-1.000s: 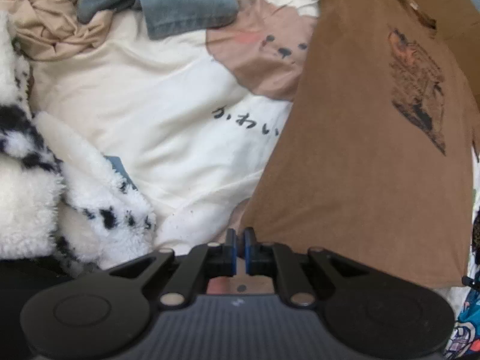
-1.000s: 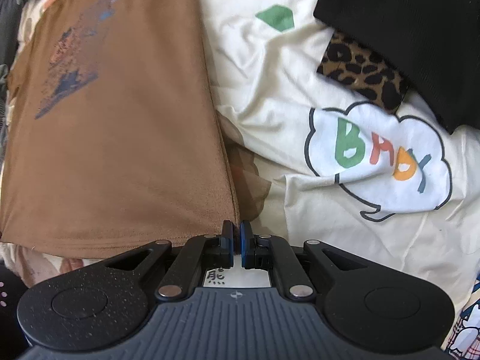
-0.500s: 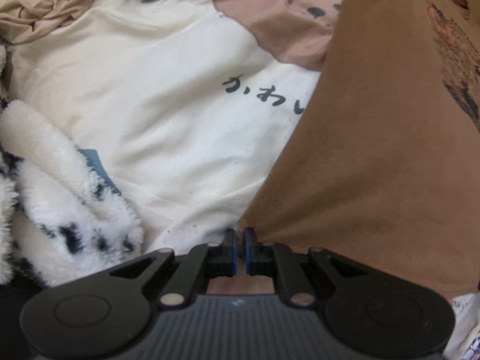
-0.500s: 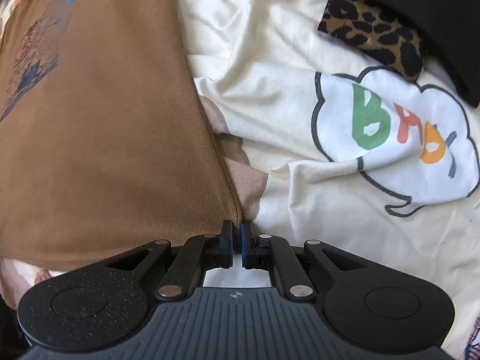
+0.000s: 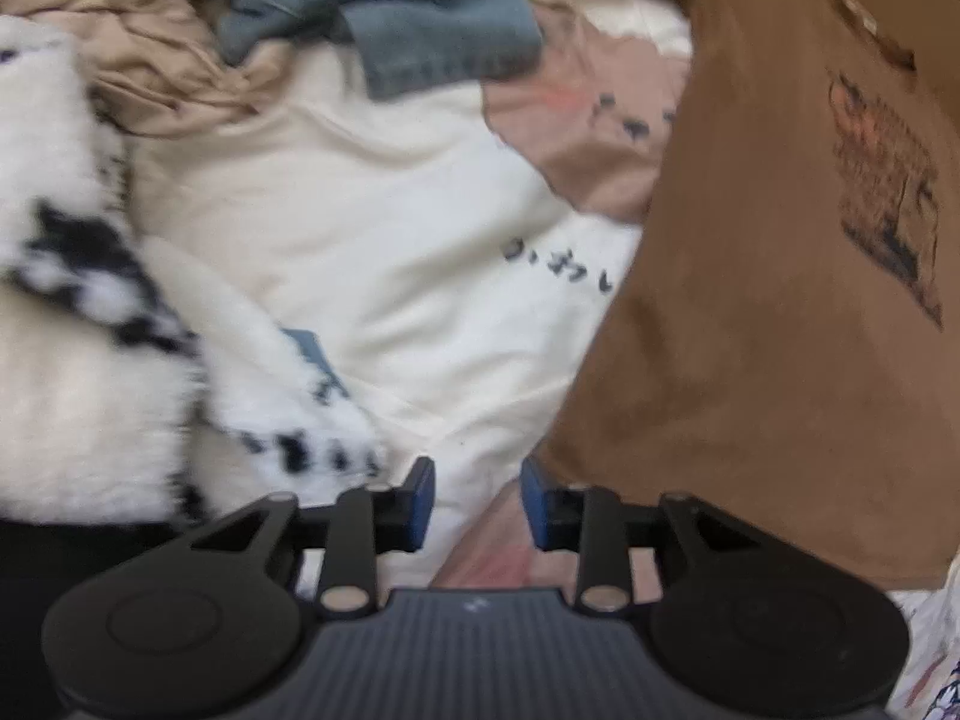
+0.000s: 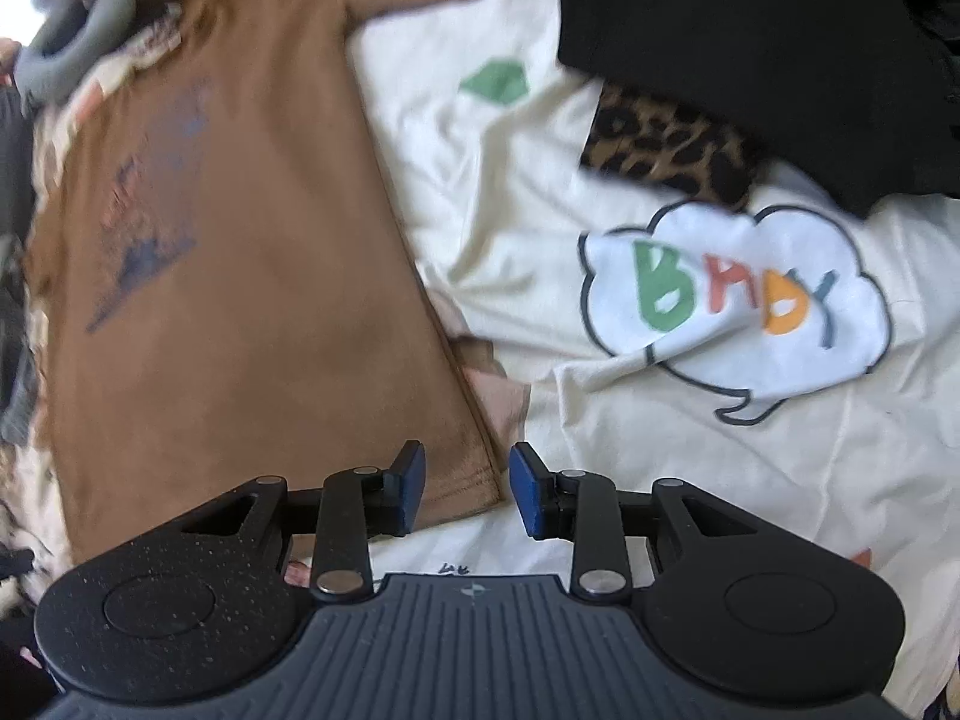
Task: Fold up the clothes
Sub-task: 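Open both tools off the hem and raise them away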
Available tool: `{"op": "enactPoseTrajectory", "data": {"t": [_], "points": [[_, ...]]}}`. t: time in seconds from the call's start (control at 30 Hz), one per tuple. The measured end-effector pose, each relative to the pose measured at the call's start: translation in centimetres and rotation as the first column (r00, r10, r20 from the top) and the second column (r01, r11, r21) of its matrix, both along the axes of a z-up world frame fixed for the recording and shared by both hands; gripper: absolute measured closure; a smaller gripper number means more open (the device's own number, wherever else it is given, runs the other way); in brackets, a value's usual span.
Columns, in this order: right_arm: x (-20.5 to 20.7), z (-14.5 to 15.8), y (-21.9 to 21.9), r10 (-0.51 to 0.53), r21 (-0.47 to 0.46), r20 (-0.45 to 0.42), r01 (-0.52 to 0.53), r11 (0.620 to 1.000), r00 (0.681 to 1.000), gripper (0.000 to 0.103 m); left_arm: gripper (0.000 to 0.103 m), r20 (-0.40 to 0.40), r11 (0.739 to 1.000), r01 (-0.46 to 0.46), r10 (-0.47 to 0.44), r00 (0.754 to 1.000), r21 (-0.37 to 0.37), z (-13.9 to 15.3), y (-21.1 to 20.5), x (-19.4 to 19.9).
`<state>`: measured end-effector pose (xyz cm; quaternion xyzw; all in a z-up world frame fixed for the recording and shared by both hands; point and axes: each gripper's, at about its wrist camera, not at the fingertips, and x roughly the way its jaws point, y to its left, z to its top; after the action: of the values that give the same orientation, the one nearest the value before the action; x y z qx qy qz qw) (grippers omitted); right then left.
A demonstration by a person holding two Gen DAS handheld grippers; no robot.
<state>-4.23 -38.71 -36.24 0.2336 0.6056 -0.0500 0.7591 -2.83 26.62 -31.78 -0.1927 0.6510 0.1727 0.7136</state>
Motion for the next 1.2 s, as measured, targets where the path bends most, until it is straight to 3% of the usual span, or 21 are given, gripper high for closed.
{"op": "enactPoseTrajectory", "data": {"t": [0.17, 0.63, 1.2], "points": [[-1.2, 2.3, -0.1, -0.017, -0.004, 0.024, 0.017, 1.0, 1.0, 0.063, 0.055, 0.057, 1.0, -0.019, 0.019, 0.998, -0.001, 2.8, 1.0, 0.2], [-3.5, 7.4, -2.6, -0.124, 0.034, 0.14, 0.12, 0.992, 0.982, 0.063, 0.047, 0.153, 0.999, 0.008, -0.015, 0.988, 0.046, 8.9, 2.0, 3.0], [-1.7, 10.0, -4.0, -0.163, -0.006, 0.22, 0.169, 0.986, 0.962, 0.057, 0.039, 0.23, 0.996, 0.045, -0.061, 0.971, 0.071, 11.5, 2.1, 8.6]]}}
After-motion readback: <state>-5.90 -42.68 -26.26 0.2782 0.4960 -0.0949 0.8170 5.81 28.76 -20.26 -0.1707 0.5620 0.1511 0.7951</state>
